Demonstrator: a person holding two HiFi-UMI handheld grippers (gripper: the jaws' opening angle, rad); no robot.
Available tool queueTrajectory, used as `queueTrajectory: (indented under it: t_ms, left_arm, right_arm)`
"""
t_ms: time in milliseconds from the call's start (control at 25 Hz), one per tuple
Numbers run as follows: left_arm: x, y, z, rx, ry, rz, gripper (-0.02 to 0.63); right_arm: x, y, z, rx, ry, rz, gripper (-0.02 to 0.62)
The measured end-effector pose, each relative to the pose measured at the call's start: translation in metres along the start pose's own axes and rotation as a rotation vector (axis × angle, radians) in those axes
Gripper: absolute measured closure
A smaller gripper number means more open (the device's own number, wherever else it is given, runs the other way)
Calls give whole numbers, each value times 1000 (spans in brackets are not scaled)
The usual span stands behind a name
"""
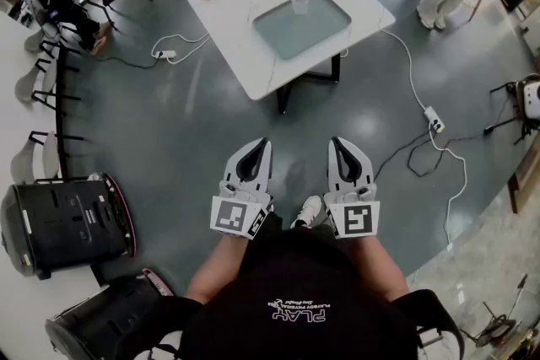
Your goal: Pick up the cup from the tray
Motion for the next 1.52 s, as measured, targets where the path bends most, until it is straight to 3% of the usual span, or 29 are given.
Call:
queueTrajectory:
  t_ms: [1000,1520]
  left_arm:
    - [-7,18,-14,3,12,4,600]
    - [-10,43,-6,38,30,17,600]
  right_arm:
    - [6,8,-16,-4,-11,-69,594]
    - [7,33,-37,3,-41,-22,594]
Point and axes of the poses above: the fingertips, and each gripper's own axes: y forward along the fingers, z to its left, x out of its top, the point moved 1 cm from there along -y, backward along the fingers, and after that the axes turned 14 degrees about y, right-handed, at the moved point
